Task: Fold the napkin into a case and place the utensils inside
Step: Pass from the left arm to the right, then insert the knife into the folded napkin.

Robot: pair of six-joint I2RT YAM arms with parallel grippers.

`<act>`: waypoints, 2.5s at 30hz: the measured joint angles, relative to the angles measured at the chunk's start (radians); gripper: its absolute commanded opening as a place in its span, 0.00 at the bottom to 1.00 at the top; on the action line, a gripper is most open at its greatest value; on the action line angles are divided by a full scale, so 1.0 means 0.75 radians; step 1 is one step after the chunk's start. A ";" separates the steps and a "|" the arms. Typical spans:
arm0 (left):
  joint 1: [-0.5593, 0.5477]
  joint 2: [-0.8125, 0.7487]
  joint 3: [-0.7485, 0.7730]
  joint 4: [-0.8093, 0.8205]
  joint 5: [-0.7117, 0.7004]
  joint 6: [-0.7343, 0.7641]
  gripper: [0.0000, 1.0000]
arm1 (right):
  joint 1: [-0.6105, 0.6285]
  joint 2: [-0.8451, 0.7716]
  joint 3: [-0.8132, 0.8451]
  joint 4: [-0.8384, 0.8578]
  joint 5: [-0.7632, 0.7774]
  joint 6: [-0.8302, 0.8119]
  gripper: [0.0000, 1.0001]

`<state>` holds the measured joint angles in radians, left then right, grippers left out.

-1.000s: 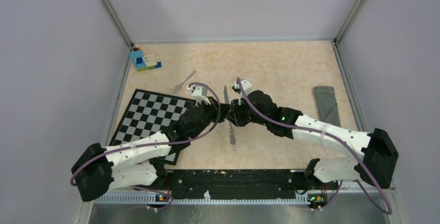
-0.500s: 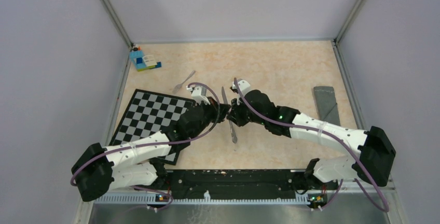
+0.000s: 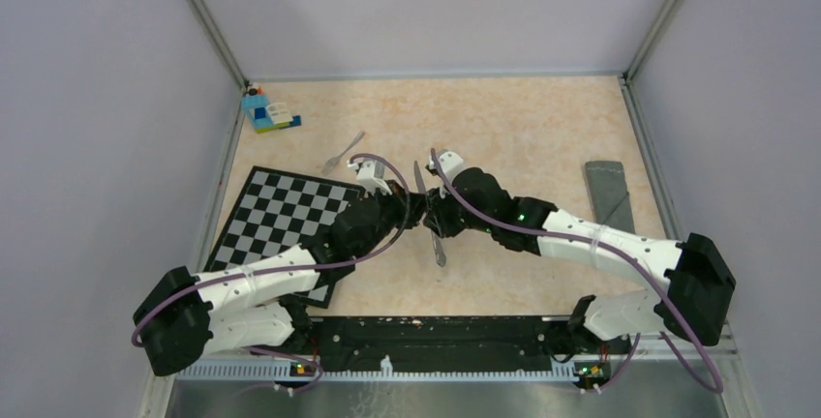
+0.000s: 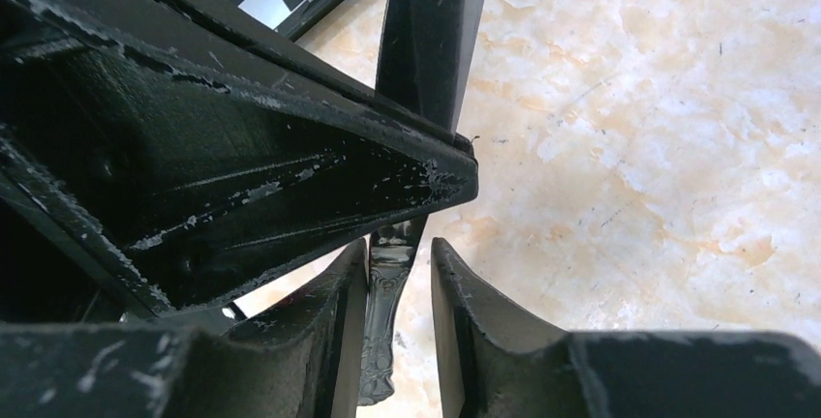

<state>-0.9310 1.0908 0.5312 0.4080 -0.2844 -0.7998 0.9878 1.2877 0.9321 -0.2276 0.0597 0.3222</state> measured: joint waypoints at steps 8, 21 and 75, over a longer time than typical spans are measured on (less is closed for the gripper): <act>0.000 0.001 0.000 0.007 -0.003 -0.011 0.16 | 0.003 0.000 0.009 -0.021 0.016 -0.014 0.00; 0.004 -0.133 0.012 -0.031 0.035 0.213 0.99 | -0.644 -0.181 0.007 -0.198 -0.082 -0.367 0.00; 0.052 -0.728 -0.092 -0.425 0.315 0.662 0.99 | -1.740 0.702 0.417 -0.237 -0.286 -1.130 0.00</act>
<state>-0.8921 0.5449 0.4625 0.0891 -0.0483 -0.3031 -0.3172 1.8145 1.2449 -0.4049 -0.1551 -0.5255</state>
